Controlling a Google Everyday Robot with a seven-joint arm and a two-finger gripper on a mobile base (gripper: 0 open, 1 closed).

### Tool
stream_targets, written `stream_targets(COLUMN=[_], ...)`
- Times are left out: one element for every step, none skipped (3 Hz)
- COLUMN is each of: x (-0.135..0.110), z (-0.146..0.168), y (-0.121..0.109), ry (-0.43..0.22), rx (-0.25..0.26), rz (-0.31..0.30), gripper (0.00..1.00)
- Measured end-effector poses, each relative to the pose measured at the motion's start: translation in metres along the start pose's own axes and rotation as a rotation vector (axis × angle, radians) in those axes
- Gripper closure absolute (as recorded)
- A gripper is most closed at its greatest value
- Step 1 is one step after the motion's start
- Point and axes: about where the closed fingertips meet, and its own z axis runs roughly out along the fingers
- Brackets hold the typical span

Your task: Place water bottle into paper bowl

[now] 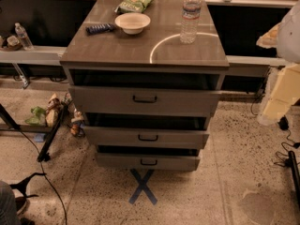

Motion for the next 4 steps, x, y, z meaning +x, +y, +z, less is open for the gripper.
stream_targets(x=[0.0, -0.005, -0.009, -0.022], z=[0.001, 0.007, 0.022, 0.038], y=[-0.002, -0.029, -0.061, -0.084], ry=[-0.012, -0.14, -0.311, -0.493], rx=[0.006, 0.064, 0.121, 0.187], rz=[0.007, 0.081, 0.244, 0.428], gripper=[0.0, 0.0, 0.0, 0.0])
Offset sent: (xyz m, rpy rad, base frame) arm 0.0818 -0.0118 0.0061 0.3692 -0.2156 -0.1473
